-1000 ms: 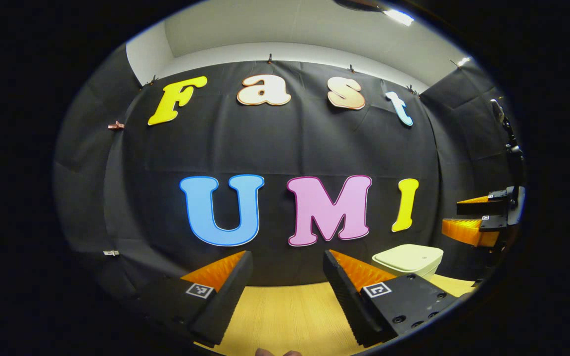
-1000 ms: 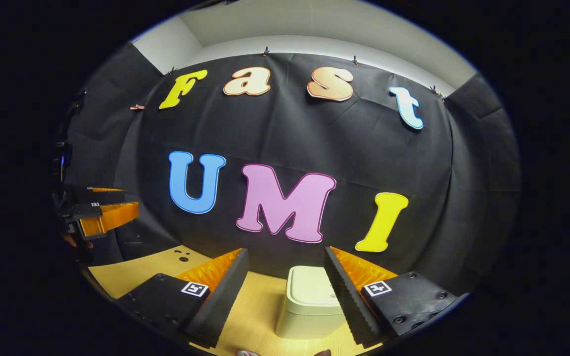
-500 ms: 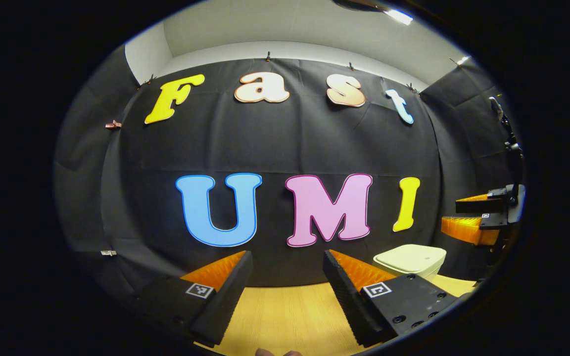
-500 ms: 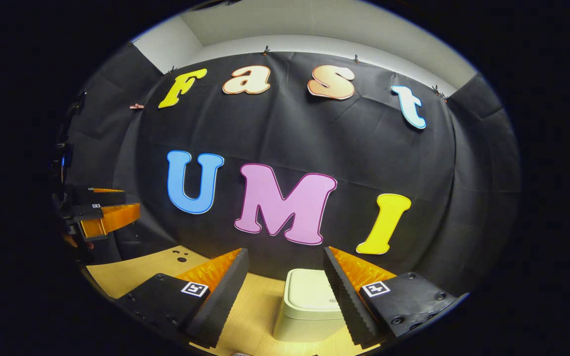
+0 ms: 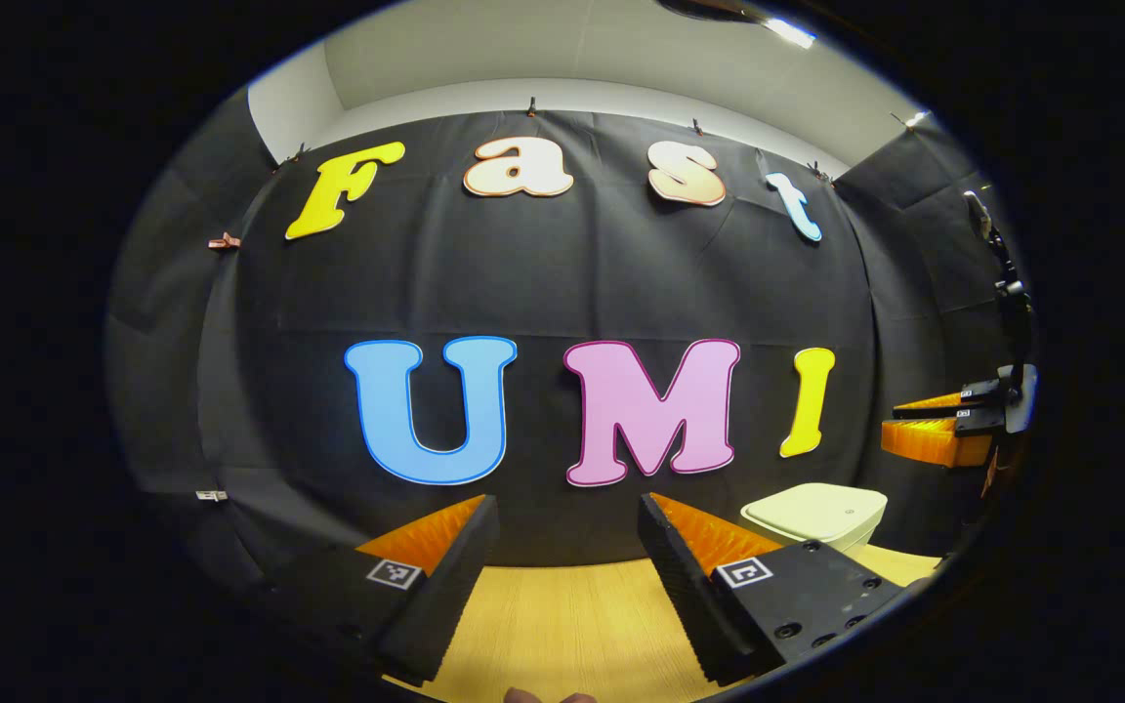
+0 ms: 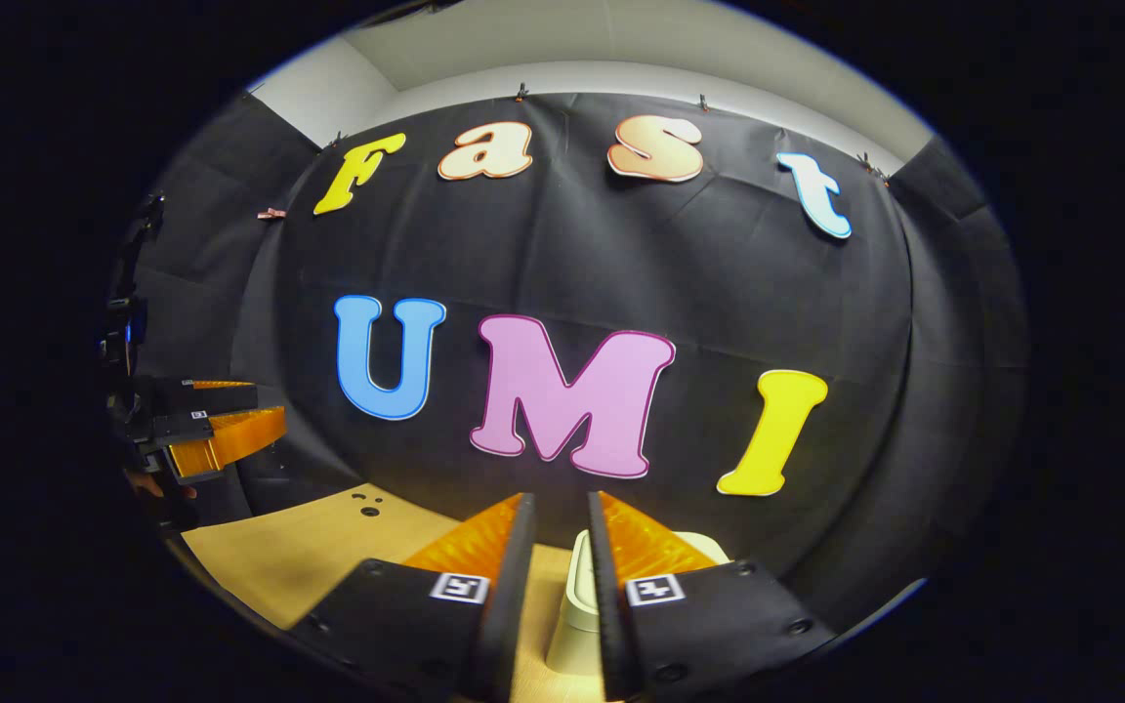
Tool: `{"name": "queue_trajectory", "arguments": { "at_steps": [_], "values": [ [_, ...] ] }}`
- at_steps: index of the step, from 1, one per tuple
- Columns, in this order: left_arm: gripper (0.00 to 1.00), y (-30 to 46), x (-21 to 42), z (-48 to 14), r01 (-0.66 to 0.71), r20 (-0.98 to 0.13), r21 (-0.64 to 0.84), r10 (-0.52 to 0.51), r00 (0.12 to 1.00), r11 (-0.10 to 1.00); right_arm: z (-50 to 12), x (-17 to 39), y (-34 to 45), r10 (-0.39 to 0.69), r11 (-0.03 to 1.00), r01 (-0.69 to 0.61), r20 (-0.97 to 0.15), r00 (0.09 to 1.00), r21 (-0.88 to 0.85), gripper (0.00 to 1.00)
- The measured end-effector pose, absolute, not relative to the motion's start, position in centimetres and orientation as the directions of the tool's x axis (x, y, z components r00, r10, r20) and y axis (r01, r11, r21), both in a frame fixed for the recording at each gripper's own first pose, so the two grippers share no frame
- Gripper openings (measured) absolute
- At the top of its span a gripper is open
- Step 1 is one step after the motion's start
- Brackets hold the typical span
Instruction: Press the lid of the desktop garbage bin to open it, pick up the crumpled paper on the desktop and throw it into the bin, then pick up the pop can on the desktop and drop it into the bin, and finally close the garbage bin lid.
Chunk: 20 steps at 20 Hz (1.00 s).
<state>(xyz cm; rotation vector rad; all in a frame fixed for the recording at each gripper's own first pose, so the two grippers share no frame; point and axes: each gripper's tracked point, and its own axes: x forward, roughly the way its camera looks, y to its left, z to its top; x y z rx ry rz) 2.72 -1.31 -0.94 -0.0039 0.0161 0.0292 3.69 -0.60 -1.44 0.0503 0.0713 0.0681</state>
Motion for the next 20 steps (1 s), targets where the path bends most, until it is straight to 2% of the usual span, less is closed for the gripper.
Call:
{"name": "queue_trajectory", "arguments": {
  "at_steps": [1, 2, 4, 5, 6, 10, 13, 20],
  "values": [
    [0.94, -1.3, 2.8, -0.9, -0.031, -0.016, -0.003, 0.031, 0.999, 1.000, -1.9, 4.0, -0.5, 0.088, 0.994, -0.081, -0.091, 0.992, 0.076, 0.14],
    [0.94, -1.3, 2.8, -1.0, -0.033, -0.016, -0.003, 0.033, 0.999, 0.999, -2.4, 4.4, -0.5, 0.099, 0.991, -0.089, -0.110, 0.989, 0.096, 0.11],
    [0.94, -1.2, 2.8, -1.1, -0.036, -0.017, -0.003, 0.036, 0.999, 0.999, -2.9, 5.6, -1.3, 0.083, 0.994, -0.072, -0.133, 0.988, 0.084, 0.15],
    [0.94, -1.2, 2.9, -1.1, -0.036, -0.017, -0.004, 0.036, 0.999, 0.999, -2.6, 5.3, -2.5, 0.067, 0.996, -0.058, -0.136, 0.988, 0.066, 0.06],
    [0.94, -1.1, 2.8, -1.1, -0.037, -0.018, -0.005, 0.037, 0.999, 0.999, -2.6, 5.9, -3.6, 0.061, 0.997, -0.055, -0.135, 0.989, 0.054, 0.06],
    [0.94, -1.2, 2.8, -1.4, -0.035, -0.023, -0.010, 0.034, 0.999, 0.999, -6.5, 7.1, -4.8, 0.159, 0.986, -0.133, -0.336, 0.928, 0.100, 0.05],
    [0.94, -1.1, 2.8, -1.5, -0.032, -0.026, -0.008, 0.032, 0.999, 0.999, -9.7, 7.8, -6.7, 0.152, 0.988, -0.126, -0.473, 0.868, 0.085, 0.05],
    [0.94, -1.0, 2.7, -1.9, -0.029, -0.030, -0.007, 0.029, 0.999, 1.000, -14.5, 11.0, -9.1, 0.132, 0.991, -0.085, -0.604, 0.786, 0.106, 0.05]
  ]
}}
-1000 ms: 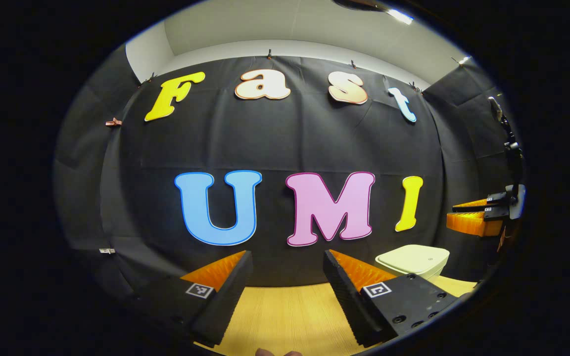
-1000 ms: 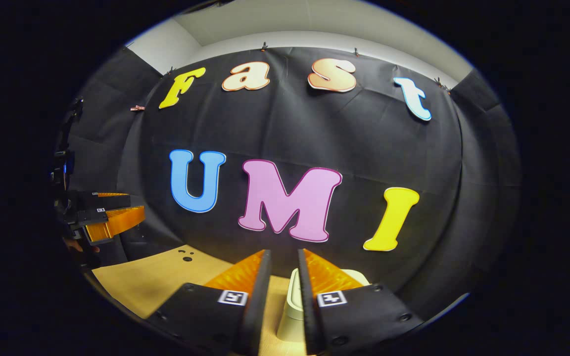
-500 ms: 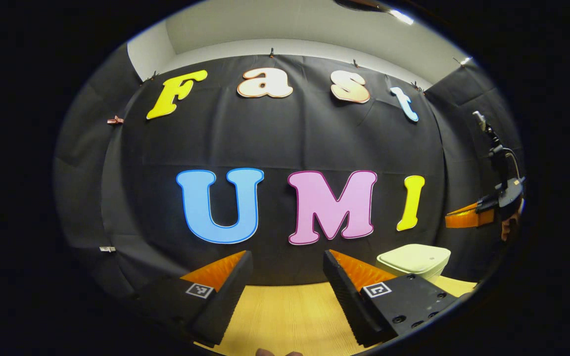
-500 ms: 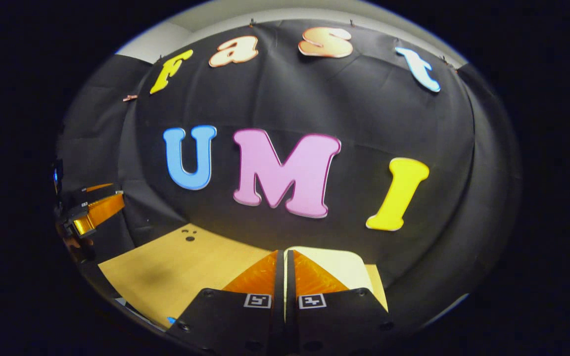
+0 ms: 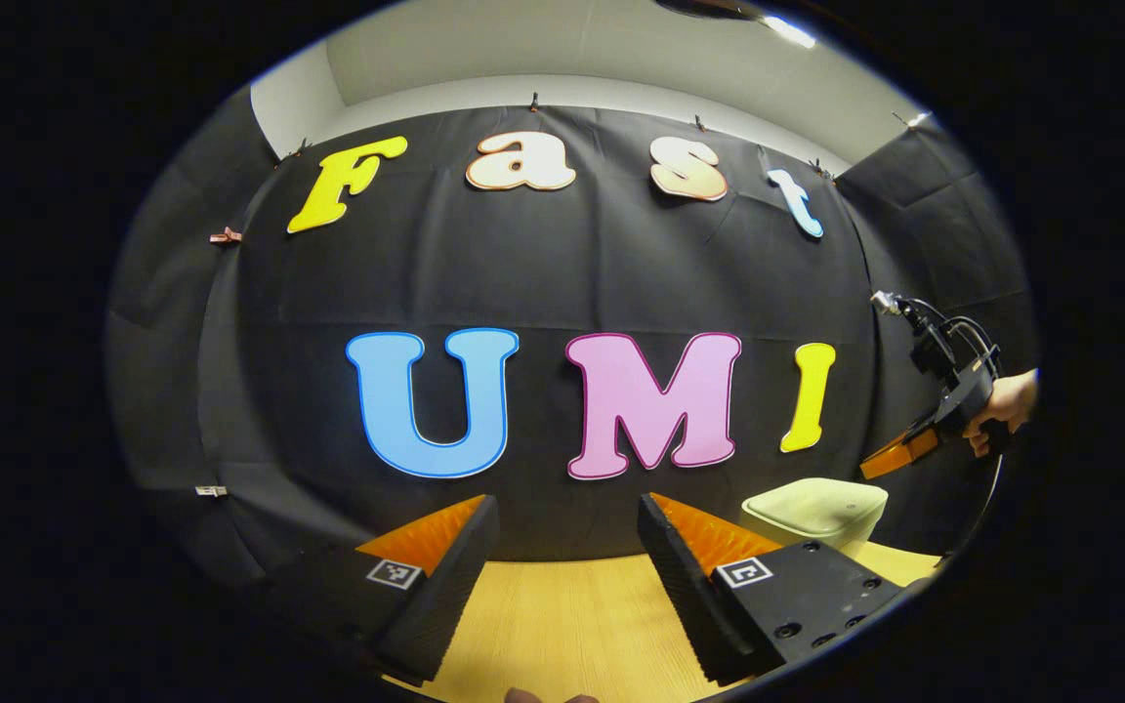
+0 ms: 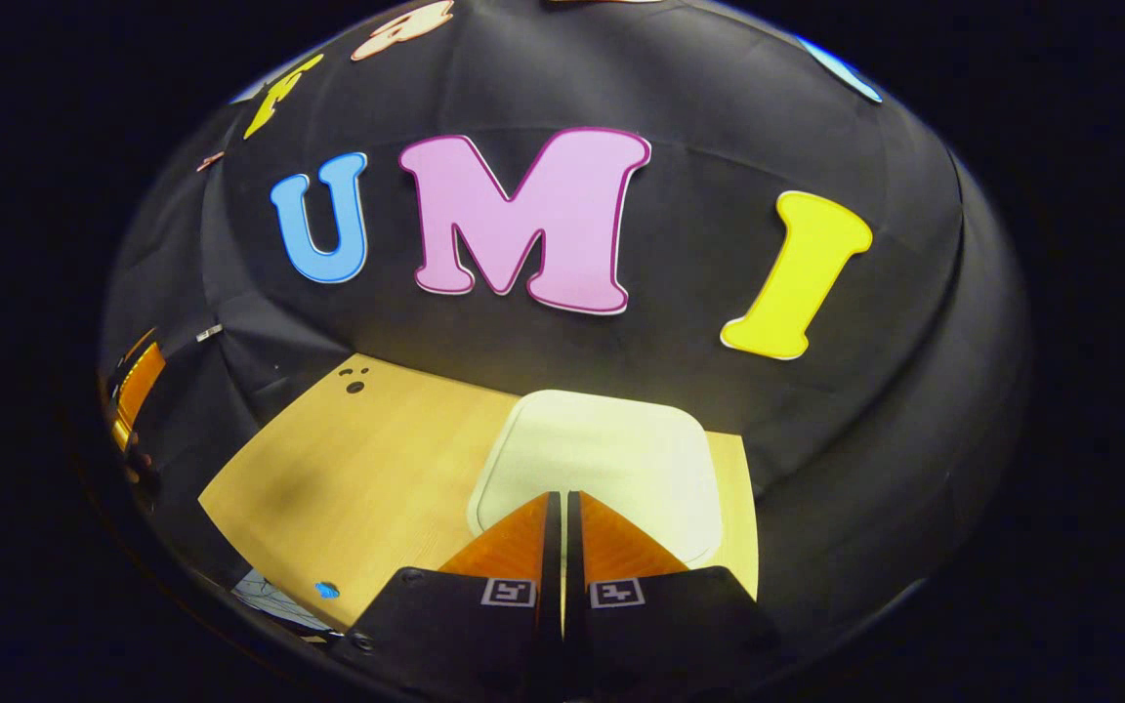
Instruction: Press the lid of the desktop garbage bin to open it, pick up the crumpled paper on the desktop and throw it into the bin, then pick up the pop can on the desktop and drop it into the bin, and finally close the garbage bin lid.
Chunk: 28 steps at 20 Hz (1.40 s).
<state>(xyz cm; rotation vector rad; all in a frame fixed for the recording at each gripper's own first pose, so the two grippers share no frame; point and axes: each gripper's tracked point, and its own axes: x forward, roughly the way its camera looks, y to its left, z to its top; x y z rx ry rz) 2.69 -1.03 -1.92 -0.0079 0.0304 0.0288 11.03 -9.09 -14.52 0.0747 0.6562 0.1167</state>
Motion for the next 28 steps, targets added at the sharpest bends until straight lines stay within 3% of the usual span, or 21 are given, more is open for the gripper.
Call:
{"name": "queue_trajectory", "arguments": {
  "at_steps": [12, 20, 28],
  "values": [
    [0.94, -0.4, 3.0, -2.8, -0.050, -0.048, -0.020, 0.048, 0.998, 0.999, -20.5, 11.9, -9.8, 0.140, 0.990, -0.084, -0.725, 0.675, 0.113, 0.06],
    [0.94, -0.3, 3.1, -3.0, -0.052, -0.051, -0.020, 0.051, 0.997, 0.998, -20.7, 11.8, -9.8, 0.165, 0.984, -0.060, -0.724, 0.670, 0.169, 0.06],
    [0.94, -0.2, 3.1, -2.6, -0.044, -0.038, -0.005, 0.043, 0.998, 0.999, -15.9, 14.0, -10.1, 0.122, 0.987, -0.042, -0.569, 0.813, 0.153, 0.06]
  ]
}}
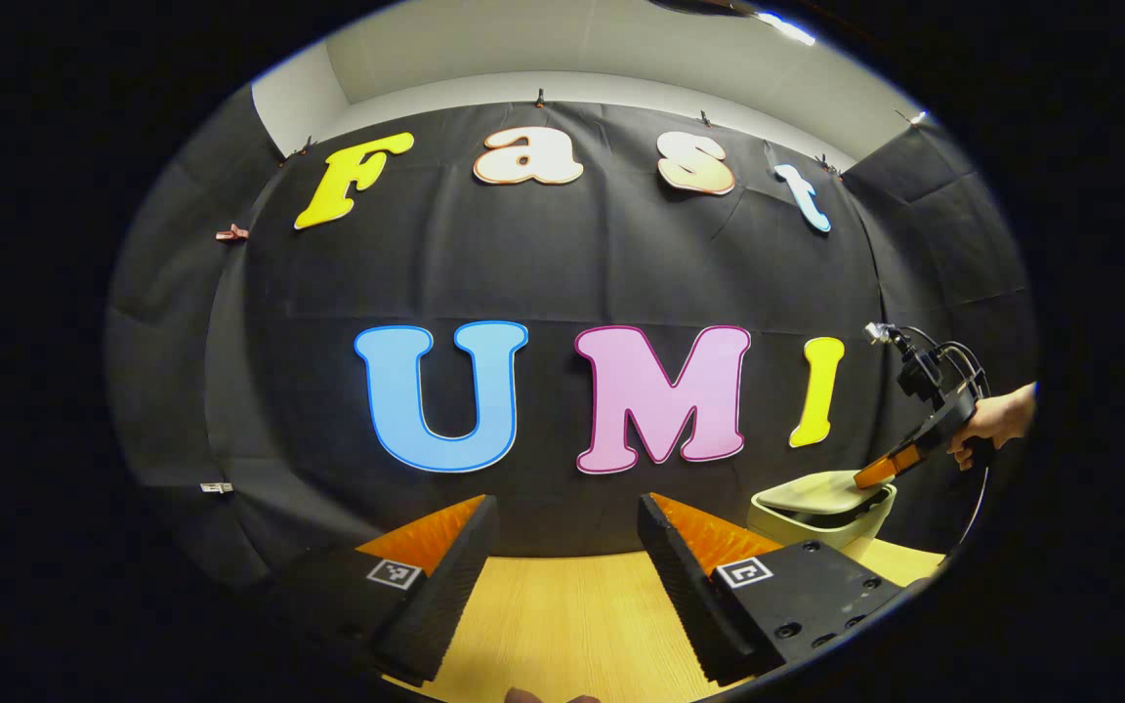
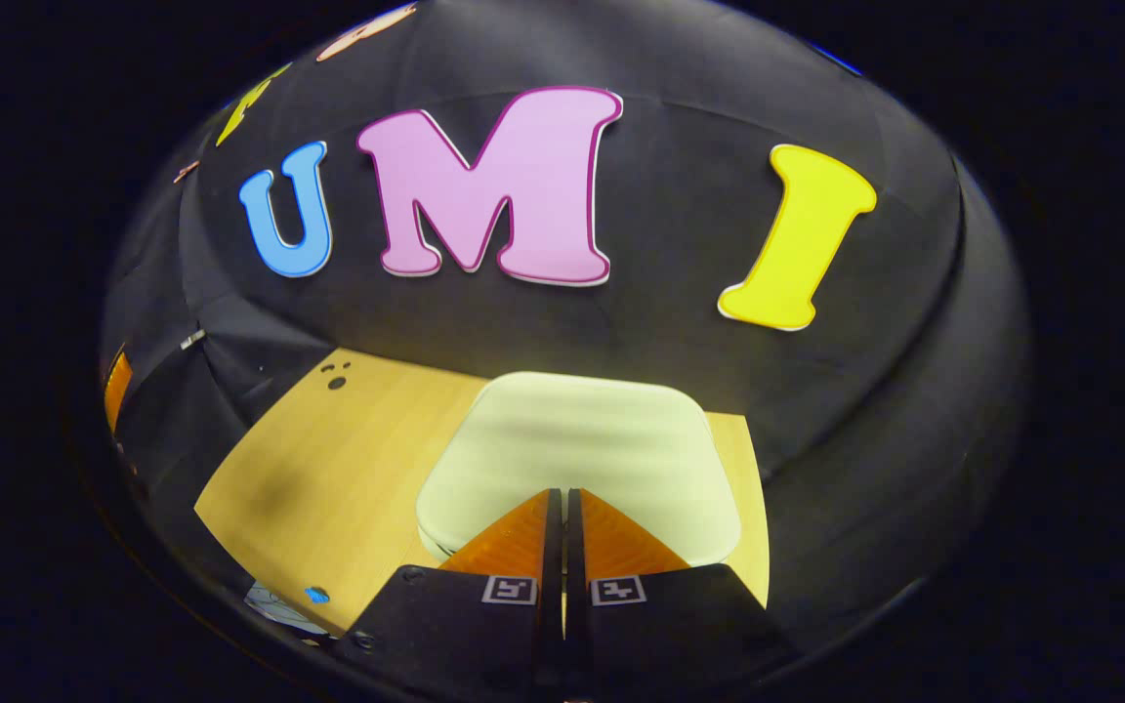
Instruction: Press the lid of the desktop garbage bin to open it, pick up the crumpled paper on the desktop and throw it into the bin, then pick up the pop can on the desktop and drop it into the bin, and finally close the garbage bin lid.
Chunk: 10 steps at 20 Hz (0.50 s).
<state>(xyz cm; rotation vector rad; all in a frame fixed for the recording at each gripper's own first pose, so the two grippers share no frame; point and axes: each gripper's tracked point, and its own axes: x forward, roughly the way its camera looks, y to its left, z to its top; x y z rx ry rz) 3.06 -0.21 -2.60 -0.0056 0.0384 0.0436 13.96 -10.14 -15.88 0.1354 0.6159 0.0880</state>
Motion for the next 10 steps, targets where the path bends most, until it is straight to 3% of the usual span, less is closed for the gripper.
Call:
{"name": "queue_trajectory", "arguments": {
  "at_steps": [10],
  "values": [
    [0.94, 0.3, 2.7, -2.4, -0.044, -0.033, -0.002, 0.044, 0.998, 0.999, -7.7, 16.0, -11.3, 0.013, 0.995, 0.012, -0.244, 0.970, 0.101, 0.05]
  ]
}}
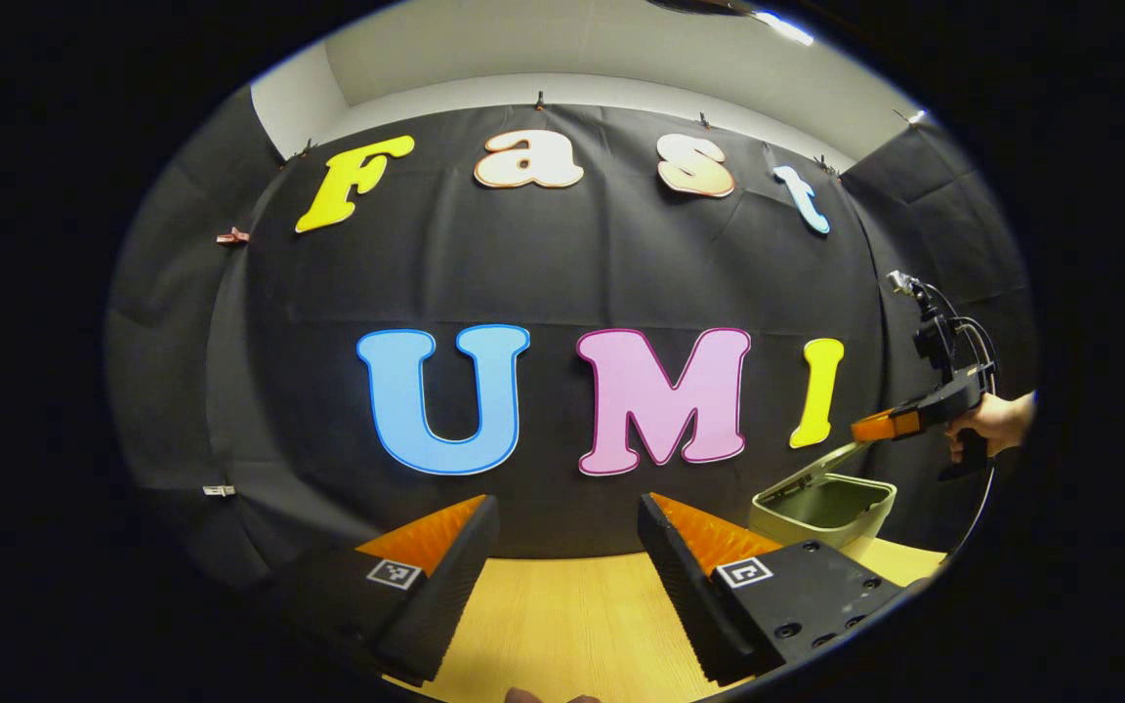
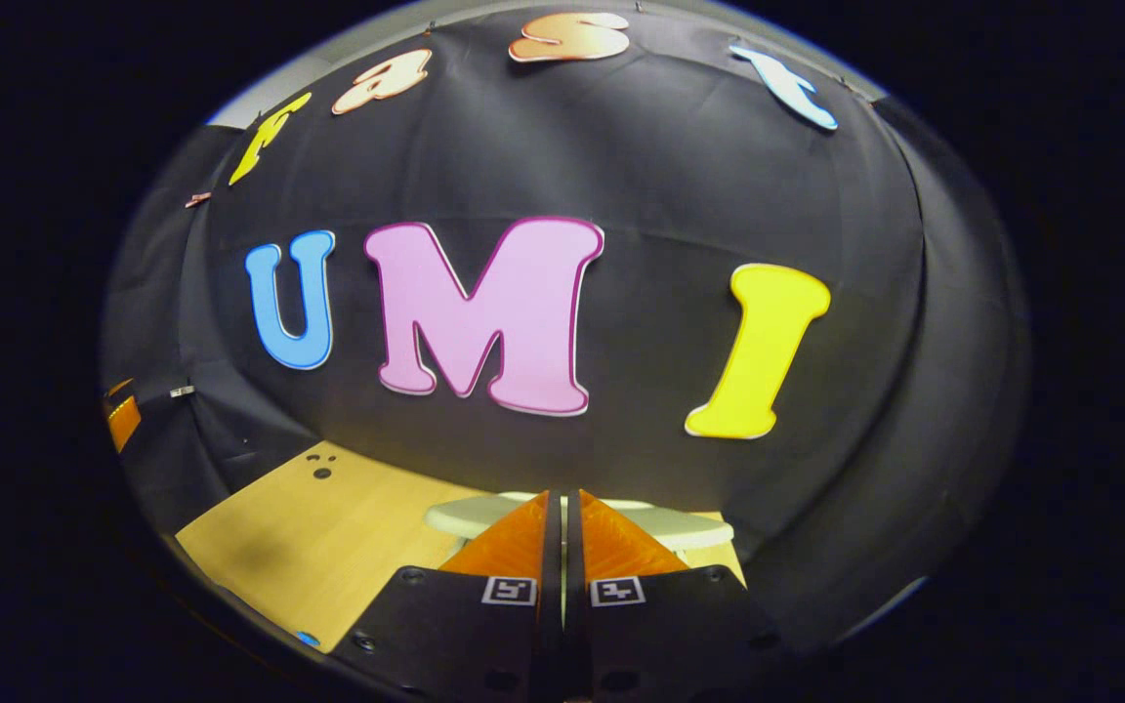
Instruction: Press the lid of the desktop garbage bin to open it, pick up the crumpled paper on the desktop and throw it into the bin, then pick up the pop can on the desktop and drop it into the bin, and finally close the garbage bin lid.
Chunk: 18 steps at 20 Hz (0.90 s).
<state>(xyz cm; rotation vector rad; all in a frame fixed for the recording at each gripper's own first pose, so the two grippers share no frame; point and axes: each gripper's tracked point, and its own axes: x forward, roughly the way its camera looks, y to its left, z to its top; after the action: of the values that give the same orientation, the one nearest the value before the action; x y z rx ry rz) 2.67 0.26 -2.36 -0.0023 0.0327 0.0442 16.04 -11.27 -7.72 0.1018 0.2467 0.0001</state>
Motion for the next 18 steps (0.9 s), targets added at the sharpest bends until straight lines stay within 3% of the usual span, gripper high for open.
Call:
{"name": "queue_trajectory", "arguments": {
  "at_steps": [6, 8, 13, 18],
  "values": [
    [0.94, 0.8, 2.4, -2.6, -0.052, -0.038, -0.006, 0.052, 0.998, 0.999, -3.4, 15.4, -10.9, -0.019, 0.996, 0.025, -0.078, 0.997, 0.080, 0.12],
    [0.94, 0.8, 2.3, -3.0, -0.050, -0.048, -0.008, 0.049, 0.998, 0.999, -2.4, 14.8, -10.2, -0.006, 0.997, 0.009, -0.045, 0.999, 0.076, 0.19],
    [0.94, 0.6, 1.7, -4.8, -0.036, -0.094, -0.018, 0.034, 0.995, 0.999, -2.4, 12.8, -8.6, 0.007, 0.999, -0.005, -0.039, 0.999, 0.049, 0.51],
    [0.94, -0.8, 0.0, -10.5, 0.001, -0.247, -0.064, -0.017, 0.969, 0.998, -4.7, 9.8, -6.1, 0.038, 0.998, -0.034, -0.080, 0.996, 0.058, 0.67]
  ]
}}
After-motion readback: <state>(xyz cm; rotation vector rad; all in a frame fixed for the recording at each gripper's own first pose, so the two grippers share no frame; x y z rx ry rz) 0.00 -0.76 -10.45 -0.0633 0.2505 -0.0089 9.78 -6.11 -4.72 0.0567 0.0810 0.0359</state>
